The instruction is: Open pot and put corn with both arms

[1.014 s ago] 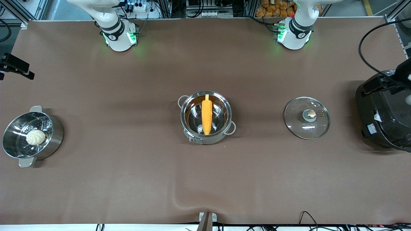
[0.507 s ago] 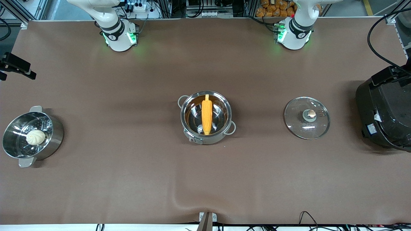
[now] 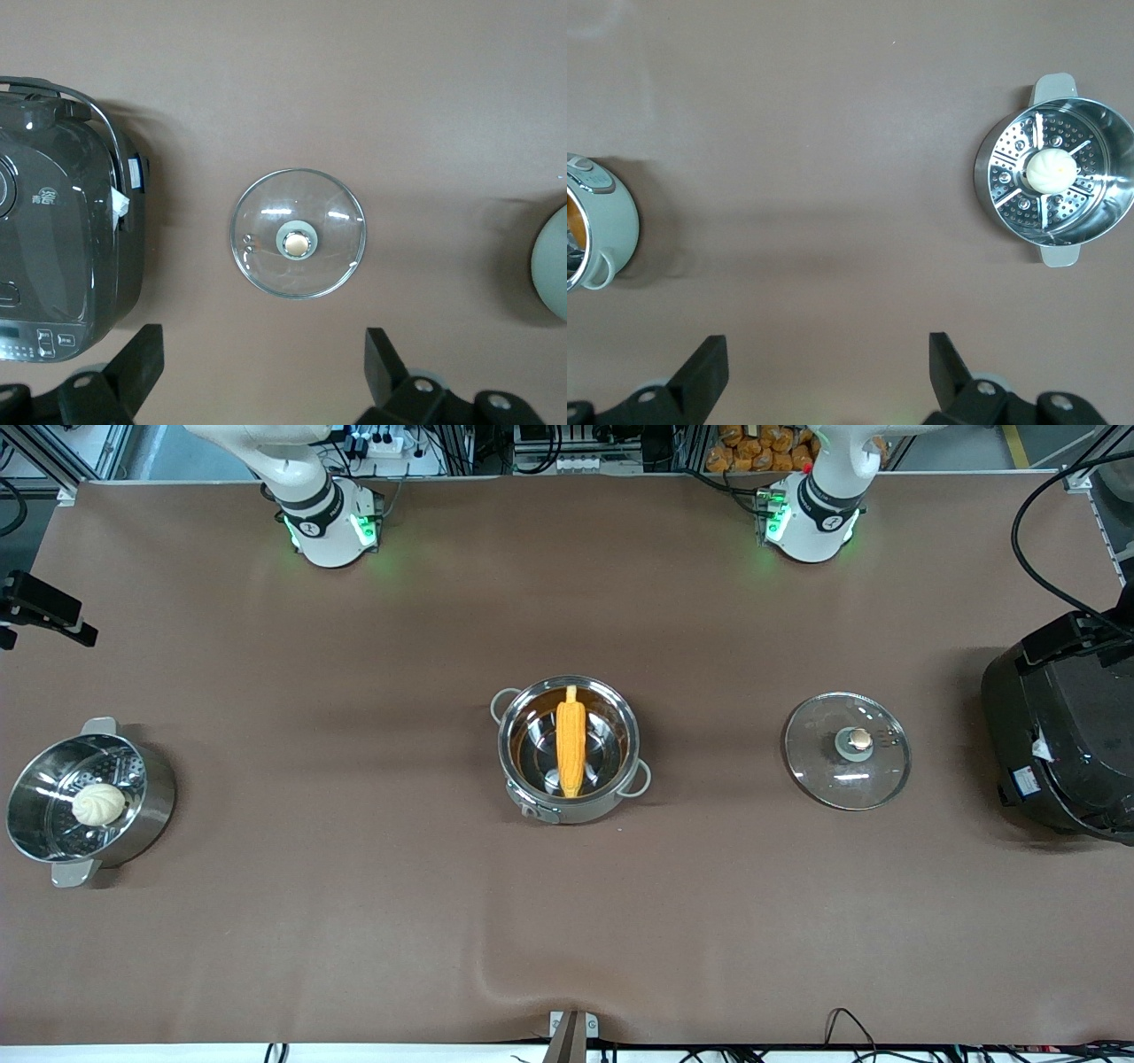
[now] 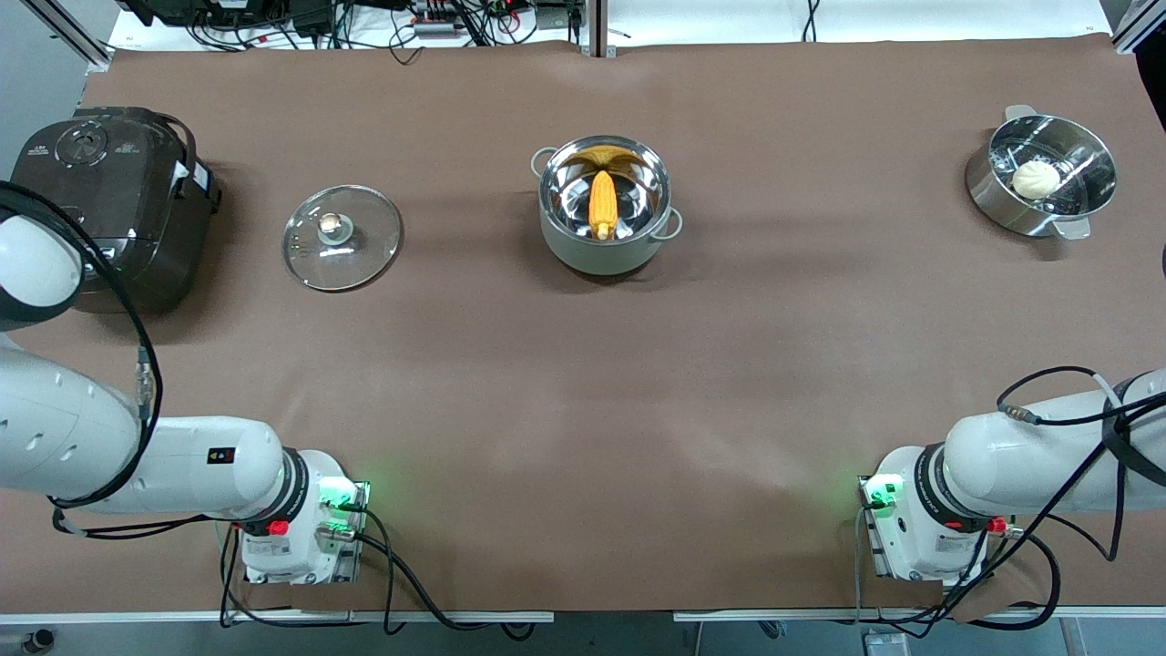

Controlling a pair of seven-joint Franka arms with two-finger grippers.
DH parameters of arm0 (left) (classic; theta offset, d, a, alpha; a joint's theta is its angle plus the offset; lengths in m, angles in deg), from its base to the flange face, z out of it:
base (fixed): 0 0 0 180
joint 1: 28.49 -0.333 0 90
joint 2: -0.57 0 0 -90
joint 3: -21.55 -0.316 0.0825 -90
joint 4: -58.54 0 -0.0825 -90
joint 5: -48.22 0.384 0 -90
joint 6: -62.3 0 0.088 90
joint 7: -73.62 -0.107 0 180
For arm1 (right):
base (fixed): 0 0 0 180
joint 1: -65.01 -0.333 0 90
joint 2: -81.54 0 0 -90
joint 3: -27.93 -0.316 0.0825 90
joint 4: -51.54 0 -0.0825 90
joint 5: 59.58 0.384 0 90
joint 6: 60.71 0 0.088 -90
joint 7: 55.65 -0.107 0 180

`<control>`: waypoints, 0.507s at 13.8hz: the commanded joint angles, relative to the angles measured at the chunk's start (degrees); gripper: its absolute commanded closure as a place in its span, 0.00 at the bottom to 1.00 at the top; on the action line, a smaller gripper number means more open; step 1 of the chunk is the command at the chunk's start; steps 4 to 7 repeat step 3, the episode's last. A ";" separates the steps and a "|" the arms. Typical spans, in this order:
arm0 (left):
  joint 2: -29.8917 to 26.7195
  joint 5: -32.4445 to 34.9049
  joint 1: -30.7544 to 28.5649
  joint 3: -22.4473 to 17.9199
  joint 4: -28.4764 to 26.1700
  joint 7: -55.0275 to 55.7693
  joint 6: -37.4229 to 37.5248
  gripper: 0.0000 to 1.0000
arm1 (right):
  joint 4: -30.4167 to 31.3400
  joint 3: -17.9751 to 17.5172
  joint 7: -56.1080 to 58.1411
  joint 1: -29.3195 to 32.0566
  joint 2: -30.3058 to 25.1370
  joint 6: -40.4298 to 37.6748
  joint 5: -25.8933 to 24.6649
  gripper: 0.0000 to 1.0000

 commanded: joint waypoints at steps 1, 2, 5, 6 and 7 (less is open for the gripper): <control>0.61 0.63 0.29 0.17 1.75 -0.02 1.37 0.00 | 0.30 -0.55 0.77 1.00 -0.69 -0.51 -0.18 0.00; 0.61 0.63 0.29 0.17 1.75 -0.20 1.37 0.00 | 0.30 -0.55 0.68 0.91 -0.69 -0.69 -0.18 0.00; 0.61 0.63 0.20 0.17 1.75 -0.20 1.37 0.00 | 0.30 -0.55 0.68 0.91 -0.69 -0.87 -0.18 0.00; 0.61 0.63 0.20 0.17 1.75 -0.20 1.37 0.00 | 0.30 -0.55 0.68 0.91 -0.69 -0.87 -0.18 0.00; 0.61 0.63 0.20 0.17 1.75 -0.20 1.37 0.00 | 0.30 -0.55 0.68 0.91 -0.69 -0.87 -0.18 0.00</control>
